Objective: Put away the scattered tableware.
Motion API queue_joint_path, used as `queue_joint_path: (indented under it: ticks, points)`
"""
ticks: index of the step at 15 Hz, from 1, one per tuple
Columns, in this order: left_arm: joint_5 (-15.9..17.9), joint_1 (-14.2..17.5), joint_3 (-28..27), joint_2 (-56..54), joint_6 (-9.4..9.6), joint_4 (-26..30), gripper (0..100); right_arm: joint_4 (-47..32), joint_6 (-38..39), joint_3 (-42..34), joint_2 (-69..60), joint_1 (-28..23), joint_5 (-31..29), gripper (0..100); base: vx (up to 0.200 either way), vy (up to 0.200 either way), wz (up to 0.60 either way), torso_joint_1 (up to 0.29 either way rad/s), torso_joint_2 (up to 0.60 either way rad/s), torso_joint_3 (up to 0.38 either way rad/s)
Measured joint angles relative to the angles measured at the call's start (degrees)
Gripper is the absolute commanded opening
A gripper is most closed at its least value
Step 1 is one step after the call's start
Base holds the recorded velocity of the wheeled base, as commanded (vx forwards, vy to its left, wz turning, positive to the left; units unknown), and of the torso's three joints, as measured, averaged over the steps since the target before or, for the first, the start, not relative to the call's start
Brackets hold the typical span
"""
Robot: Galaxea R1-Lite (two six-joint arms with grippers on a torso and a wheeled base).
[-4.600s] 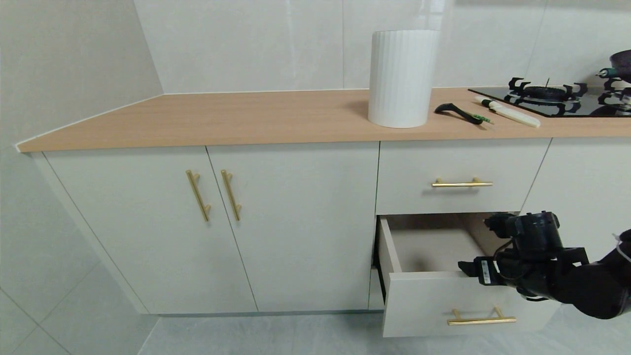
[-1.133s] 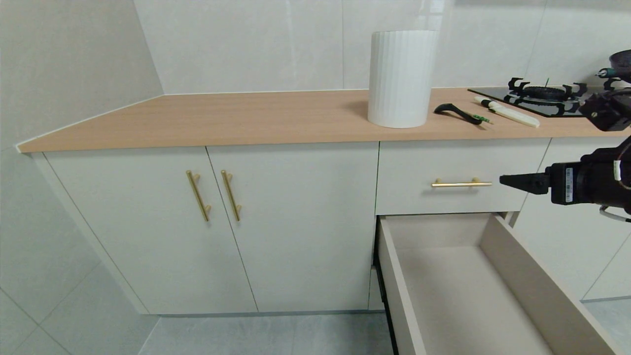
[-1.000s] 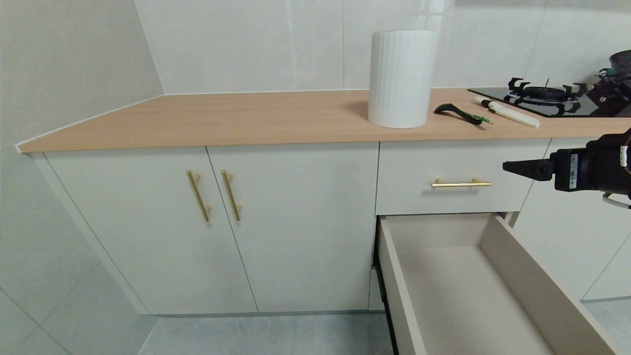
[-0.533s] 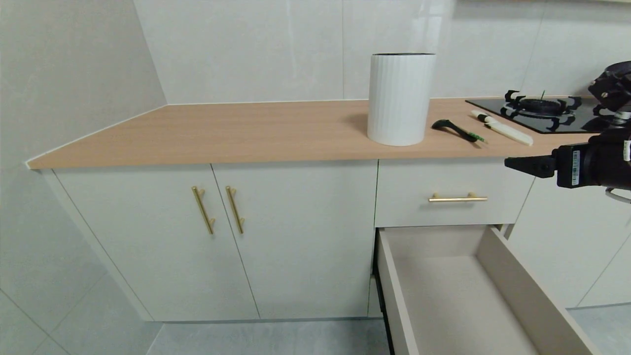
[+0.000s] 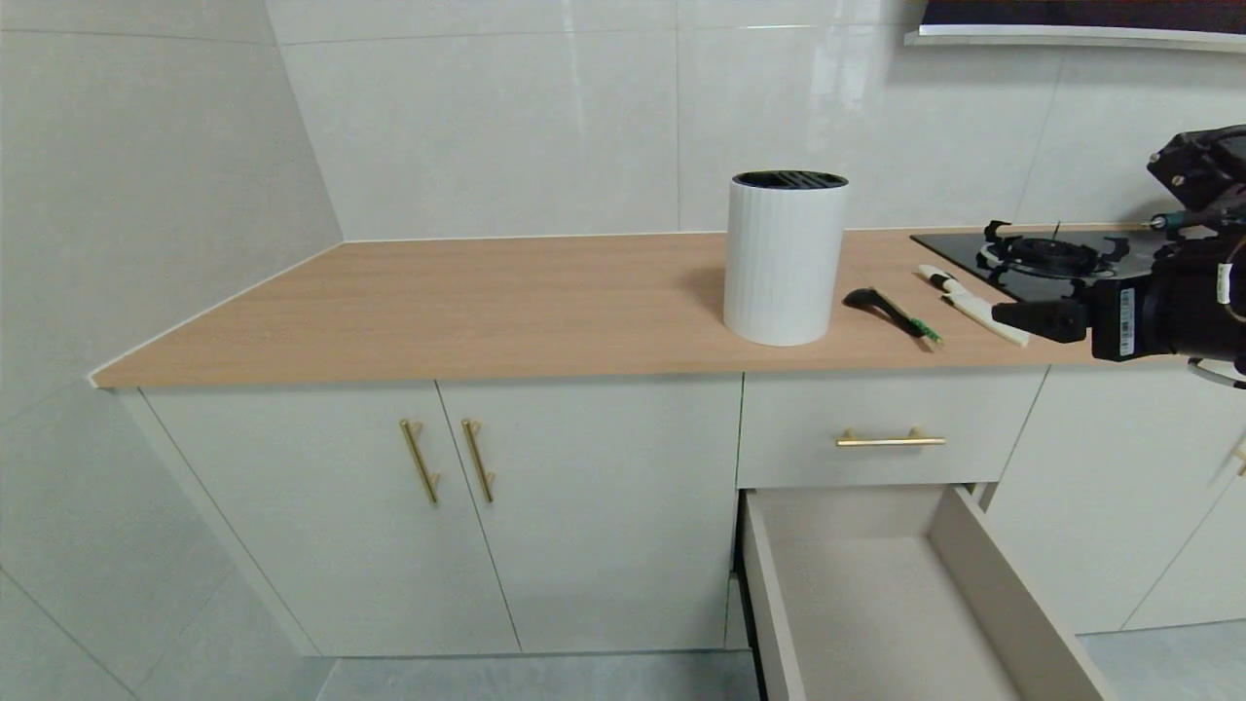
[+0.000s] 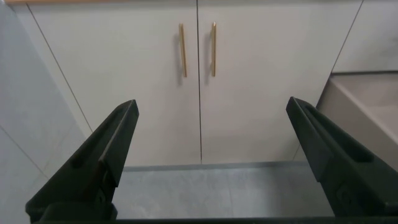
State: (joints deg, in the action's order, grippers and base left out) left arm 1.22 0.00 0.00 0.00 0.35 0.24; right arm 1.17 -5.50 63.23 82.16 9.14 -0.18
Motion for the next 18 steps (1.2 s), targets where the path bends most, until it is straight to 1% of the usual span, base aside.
queue_joint_path:
  ticks: [3, 4, 5, 6, 9, 11, 15, 17, 18]
  points:
    - [0.0, 0.0, 0.0, 0.0, 0.0, 0.0, 100, -0.7, 0.0, 4.6, 3.2, -0.5, -0.2, 100, 0.0, 0.0, 0.0, 0.026, -0.07, -0.049]
    - [0.0, 0.0, 0.0, 0.0, 0.0, 0.0, 100, -2.4, 0.1, 7.3, 4.5, -0.6, -0.6, 100, 0.0, 0.0, 0.0, 0.0, 0.0, 0.0]
    - [0.0, 0.0, 0.0, 0.0, 0.0, 0.0, 100, -5.5, 0.3, 11.2, 6.0, -0.9, -1.2, 100, 0.0, 0.0, 0.0, 0.0, 0.0, 0.0]
    - [0.0, 0.0, 0.0, 0.0, -0.02, 0.0, 100, -10.4, 1.1, 16.6, 7.8, -1.0, -1.8, 100, 0.0, 0.0, 0.0, 0.0, 0.0, 0.0]
    - [0.0, 0.0, 0.0, 0.0, 0.0, 0.0, 100, -26.4, 6.5, 35.1, 14.9, -1.2, -2.4, 100, 0.0, 0.0, 0.0, 0.0, 0.0, 0.0]
    - [0.0, 0.0, 0.0, 0.0, 0.0, 0.0, 100, -33.8, 9.0, 43.1, 20.6, -1.2, -2.5, 100, 0.0, 0.0, 0.0, 0.0, 0.0, 0.0]
    - [0.0, 0.0, 0.0, 0.0, 0.0, 0.0, 100, -41.3, 9.8, 50.1, 29.9, -1.7, -3.1, 100, 0.0, 0.0, 0.0, 0.0, 0.0, 0.0]
    - [0.0, 0.0, 0.0, 0.0, -0.02, 0.0, 100, -40.3, 9.8, 51.1, 33.5, -2.3, -3.6, 100, 0.0, 0.0, 0.0, 0.0, 0.0, 0.0]
    - [0.0, 0.0, 0.0, 0.0, 0.0, 0.0, 100, -38.5, 9.7, 51.2, 35.1, -2.6, -5.3, 100, 0.0, 0.0, 0.0, 0.0, 0.0, 0.0]
